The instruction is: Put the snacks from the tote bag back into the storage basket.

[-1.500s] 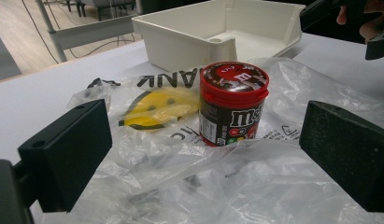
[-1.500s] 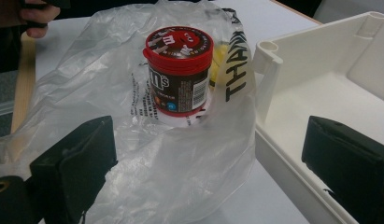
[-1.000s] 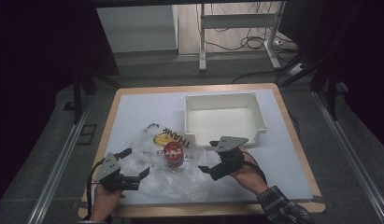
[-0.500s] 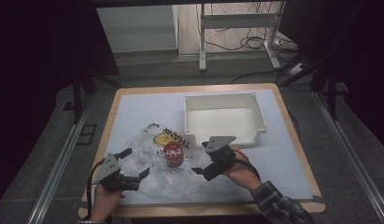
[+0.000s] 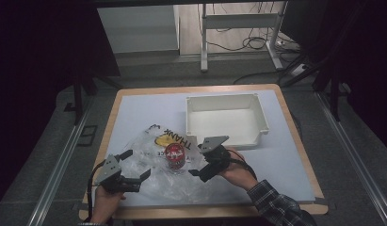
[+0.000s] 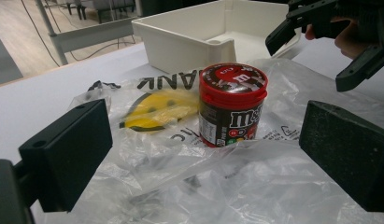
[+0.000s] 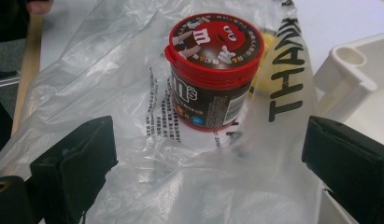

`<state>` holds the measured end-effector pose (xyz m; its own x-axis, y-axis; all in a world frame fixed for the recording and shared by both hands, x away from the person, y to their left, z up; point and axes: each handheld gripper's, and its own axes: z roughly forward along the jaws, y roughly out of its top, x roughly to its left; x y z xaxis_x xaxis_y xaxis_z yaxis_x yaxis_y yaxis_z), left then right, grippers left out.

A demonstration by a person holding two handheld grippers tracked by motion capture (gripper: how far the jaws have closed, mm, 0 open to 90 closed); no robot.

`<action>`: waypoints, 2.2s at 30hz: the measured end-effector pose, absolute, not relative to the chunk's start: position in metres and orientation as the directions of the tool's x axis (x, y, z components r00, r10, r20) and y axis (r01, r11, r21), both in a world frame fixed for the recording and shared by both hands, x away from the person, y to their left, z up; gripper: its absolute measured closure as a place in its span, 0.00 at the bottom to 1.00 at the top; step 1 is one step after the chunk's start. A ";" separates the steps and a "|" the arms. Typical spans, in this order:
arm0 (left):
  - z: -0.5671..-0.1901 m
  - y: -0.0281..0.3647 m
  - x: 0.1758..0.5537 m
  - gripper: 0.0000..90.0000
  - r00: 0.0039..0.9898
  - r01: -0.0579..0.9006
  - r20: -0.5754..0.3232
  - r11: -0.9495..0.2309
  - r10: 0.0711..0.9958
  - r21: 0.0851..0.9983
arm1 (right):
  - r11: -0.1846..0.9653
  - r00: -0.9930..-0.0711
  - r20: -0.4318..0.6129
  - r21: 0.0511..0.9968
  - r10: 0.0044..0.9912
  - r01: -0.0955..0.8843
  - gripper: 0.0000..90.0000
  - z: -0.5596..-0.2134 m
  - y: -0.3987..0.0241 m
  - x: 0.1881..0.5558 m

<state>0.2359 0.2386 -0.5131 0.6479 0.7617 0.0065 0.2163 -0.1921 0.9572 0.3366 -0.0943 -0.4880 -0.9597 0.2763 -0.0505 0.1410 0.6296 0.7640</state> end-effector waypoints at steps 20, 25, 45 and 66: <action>-0.512 0.245 0.236 0.03 0.646 0.222 -0.045 -0.132 0.762 0.966 | 0.684 -0.956 -0.014 0.702 0.292 0.199 0.04 -0.493 -0.070 0.348; -0.512 0.245 0.236 0.03 0.646 0.222 -0.044 -0.132 0.762 0.966 | 0.691 -0.959 0.021 0.689 0.281 0.218 0.04 -0.491 -0.064 0.351; -0.512 0.244 0.236 0.03 0.648 0.223 -0.032 -0.149 0.761 0.963 | 0.771 -0.959 -0.004 0.596 0.284 0.226 0.05 -0.487 -0.025 0.363; -0.512 0.244 0.235 0.03 0.650 0.222 -0.033 -0.148 0.759 0.964 | 0.835 -0.964 -0.048 0.512 0.261 0.201 0.19 -0.508 0.005 0.375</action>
